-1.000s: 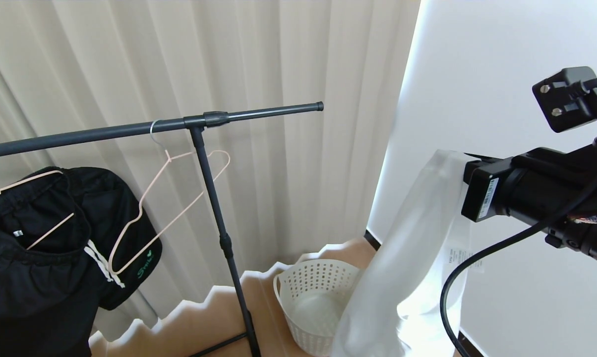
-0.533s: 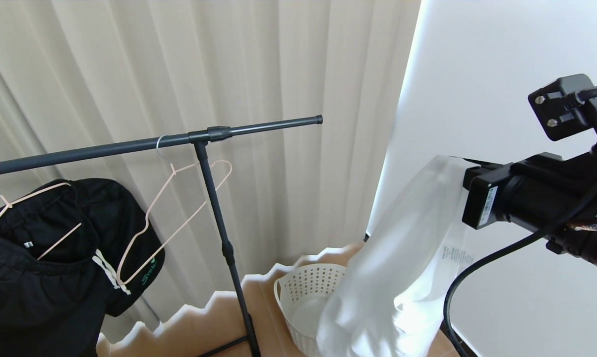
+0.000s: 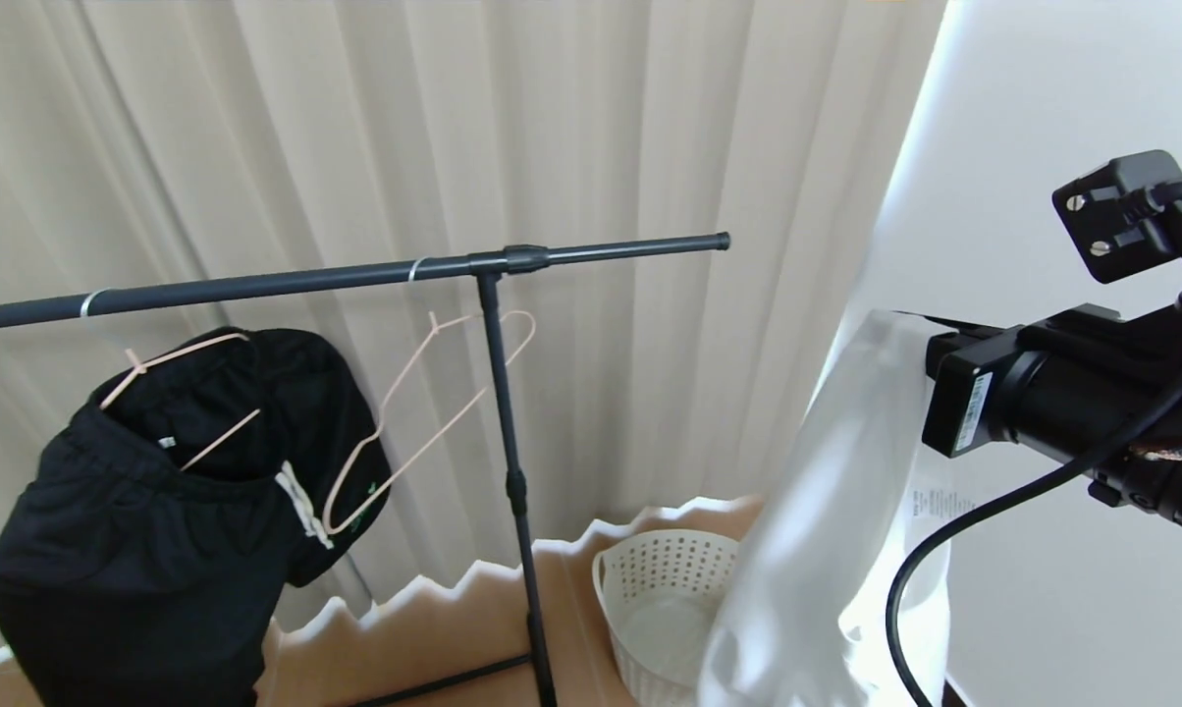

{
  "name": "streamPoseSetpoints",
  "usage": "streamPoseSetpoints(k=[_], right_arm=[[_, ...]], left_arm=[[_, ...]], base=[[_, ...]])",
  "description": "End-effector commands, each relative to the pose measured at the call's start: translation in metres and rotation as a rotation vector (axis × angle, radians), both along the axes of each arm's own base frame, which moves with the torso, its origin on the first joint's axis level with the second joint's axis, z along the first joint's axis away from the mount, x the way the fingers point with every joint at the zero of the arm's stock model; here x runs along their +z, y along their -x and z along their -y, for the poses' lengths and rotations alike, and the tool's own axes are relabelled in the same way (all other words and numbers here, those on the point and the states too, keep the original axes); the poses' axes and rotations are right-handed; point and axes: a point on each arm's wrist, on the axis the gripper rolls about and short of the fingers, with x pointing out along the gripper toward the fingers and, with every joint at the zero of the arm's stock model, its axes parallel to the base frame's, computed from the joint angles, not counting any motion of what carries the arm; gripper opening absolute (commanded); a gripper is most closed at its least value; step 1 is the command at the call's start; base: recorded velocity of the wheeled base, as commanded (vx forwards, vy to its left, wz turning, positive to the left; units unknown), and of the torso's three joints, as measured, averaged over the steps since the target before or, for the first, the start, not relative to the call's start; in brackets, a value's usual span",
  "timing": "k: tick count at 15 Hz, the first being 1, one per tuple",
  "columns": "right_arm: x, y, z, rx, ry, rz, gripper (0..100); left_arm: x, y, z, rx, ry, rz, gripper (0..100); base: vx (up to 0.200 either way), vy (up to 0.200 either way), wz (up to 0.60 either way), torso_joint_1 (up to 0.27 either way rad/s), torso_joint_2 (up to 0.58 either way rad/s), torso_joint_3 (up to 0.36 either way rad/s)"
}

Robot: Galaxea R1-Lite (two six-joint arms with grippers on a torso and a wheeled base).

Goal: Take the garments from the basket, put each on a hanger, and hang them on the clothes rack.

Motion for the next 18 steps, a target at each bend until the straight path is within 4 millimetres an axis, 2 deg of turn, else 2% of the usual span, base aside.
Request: streamPoseSetpoints(k=[1,4,7,9,15,18], right_arm=[[-0.0001,-0.0002,-0.0002,0.001,0.001,0.001,0],[-0.0001,-0.0002,-0.0002,0.001,0.001,0.001,0],[-0.0001,-0.0002,-0.0002,0.001,0.002,0.001,0],[-0.0001,-0.0002,-0.0002,0.001,0.002,0.001,0],[-0.0008,-0.0004,-0.0004,0.001,0.004,-0.001,0],[-0.0013,-0.0003,-0.0004,0.001,0.005,-0.002,0]], left_arm=[[0.0,-0.0001,0.0,0.001,0.0,-0.001,100],[0.0,-0.0001,0.0,0.001,0.003,-0.001,100],[0.0,-0.0001,0.0001,0.002,0.003,-0.001,100],[0.0,-0.0001,0.0,0.001,0.003,-0.001,100],[0.0,-0.0001,0.0,0.001,0.003,-0.001,100],[0.0,-0.0001,0.0,0.001,0.003,-0.001,100]], base=[[0.0,0.0,0.0,0.0,0.0,0.0],[0.0,0.0,0.0,0.0,0.0,0.0],[-0.2,0.0,0.0,0.007,0.0,-0.001],[-0.2,0.2,0.0,0.002,0.0,-0.002],[0.0,0.2,0.0,-0.004,0.0,0.005],[0.0,0.0,0.0,0.0,0.0,0.0]])
